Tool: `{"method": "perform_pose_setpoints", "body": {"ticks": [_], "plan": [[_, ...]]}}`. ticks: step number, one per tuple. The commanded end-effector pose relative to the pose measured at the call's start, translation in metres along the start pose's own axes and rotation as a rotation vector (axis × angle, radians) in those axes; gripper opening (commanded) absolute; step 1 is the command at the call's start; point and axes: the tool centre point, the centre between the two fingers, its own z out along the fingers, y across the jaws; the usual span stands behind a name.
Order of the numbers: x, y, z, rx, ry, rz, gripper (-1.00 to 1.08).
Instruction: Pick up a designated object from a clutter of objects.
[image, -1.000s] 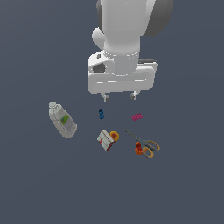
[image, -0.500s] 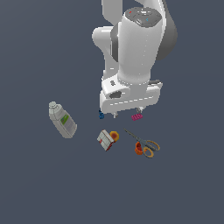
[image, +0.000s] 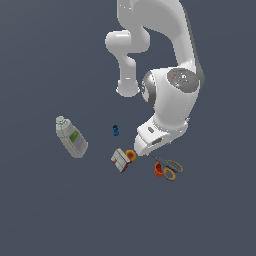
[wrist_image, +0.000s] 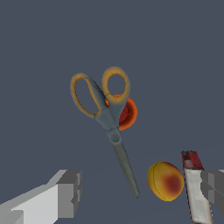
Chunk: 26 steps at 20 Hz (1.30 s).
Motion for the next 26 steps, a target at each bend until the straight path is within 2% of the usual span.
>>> {"method": "perform_pose_setpoints", "body": {"ticks": [1, 9, 16, 26], "plan": [[0.006, -0.009, 0.018, 0.002, -0.001, -0.049, 1.00], [0.013, -0.026, 0.048, 0.009, -0.004, -0.126, 1.00], [0.012, -0.027, 0.054, 0.009, -0.005, -0.126, 1.00], [0.012, -0.028, 0.097, 0.009, -0.004, -0.130, 1.00]]}}
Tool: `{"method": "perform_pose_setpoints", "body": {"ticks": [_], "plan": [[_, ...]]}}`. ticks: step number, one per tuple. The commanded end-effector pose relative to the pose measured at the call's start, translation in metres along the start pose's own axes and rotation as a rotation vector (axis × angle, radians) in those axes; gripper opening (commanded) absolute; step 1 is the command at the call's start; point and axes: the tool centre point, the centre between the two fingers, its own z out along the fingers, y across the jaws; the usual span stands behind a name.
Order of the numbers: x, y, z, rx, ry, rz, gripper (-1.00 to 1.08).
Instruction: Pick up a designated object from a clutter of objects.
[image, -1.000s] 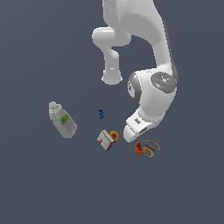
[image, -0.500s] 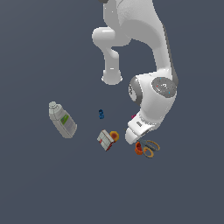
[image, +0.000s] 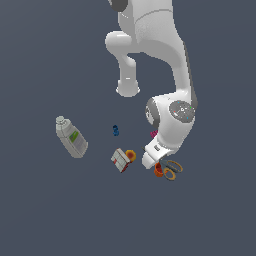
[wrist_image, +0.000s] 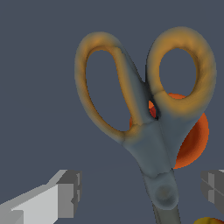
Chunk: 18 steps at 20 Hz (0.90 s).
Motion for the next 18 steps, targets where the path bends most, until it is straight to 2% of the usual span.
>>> {"method": "perform_pose_setpoints", "body": {"ticks": [1, 3, 4, 18], "plan": [[0.0008, 0.0005, 0.0058, -0.001, 0.001, 0.000, 1.00], [0.0012, 0.0007, 0.0067, -0.001, 0.001, 0.000, 1.00], [0.0012, 0.0007, 0.0067, -0.001, 0.001, 0.000, -1.00], [0.0004, 0.0081, -0.0028, -0.009, 0.012, 0.008, -1.00]]}}
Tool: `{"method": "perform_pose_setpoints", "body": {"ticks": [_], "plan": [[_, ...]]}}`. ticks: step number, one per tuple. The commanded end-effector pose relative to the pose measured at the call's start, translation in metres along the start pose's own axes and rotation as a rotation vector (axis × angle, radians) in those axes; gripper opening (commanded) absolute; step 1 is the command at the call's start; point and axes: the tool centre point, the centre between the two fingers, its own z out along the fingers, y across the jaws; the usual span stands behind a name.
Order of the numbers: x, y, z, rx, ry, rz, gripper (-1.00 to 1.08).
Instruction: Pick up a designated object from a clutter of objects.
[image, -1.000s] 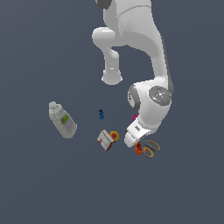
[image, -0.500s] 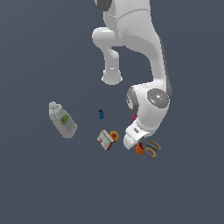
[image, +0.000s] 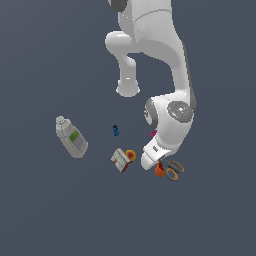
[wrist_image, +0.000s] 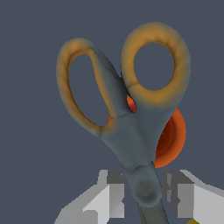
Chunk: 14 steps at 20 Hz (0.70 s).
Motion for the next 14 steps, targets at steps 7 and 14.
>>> {"method": "perform_pose_setpoints", "body": {"ticks": [7, 14], "plan": [[-0.017, 0.003, -0.019, 0.000, 0.000, -0.001, -1.00], [-0.048, 0.008, -0.053, 0.000, -0.002, -0.001, -1.00]]}}
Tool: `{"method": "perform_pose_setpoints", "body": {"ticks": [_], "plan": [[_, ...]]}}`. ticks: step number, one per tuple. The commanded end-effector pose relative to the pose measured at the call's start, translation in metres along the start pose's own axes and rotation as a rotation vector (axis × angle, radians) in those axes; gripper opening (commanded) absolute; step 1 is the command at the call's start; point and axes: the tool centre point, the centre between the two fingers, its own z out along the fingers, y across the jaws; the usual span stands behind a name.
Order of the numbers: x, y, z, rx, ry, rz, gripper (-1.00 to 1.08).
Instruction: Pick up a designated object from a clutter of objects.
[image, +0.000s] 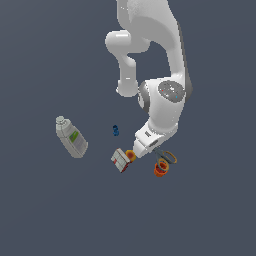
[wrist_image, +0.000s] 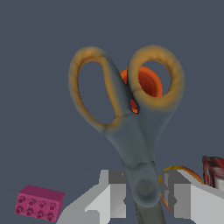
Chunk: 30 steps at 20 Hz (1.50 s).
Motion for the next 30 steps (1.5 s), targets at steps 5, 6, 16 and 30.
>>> {"method": "perform_pose_setpoints", "body": {"ticks": [5, 6, 16, 30], "plan": [[-0.037, 0.007, -0.042, 0.000, 0.000, -0.001, -1.00], [-0.043, 0.008, -0.049, 0.001, 0.000, -0.001, -1.00], [-0.104, 0.019, -0.119, 0.005, -0.001, -0.003, -1.00], [-0.198, 0.039, -0.231, 0.009, -0.002, -0.005, -1.00]]}}
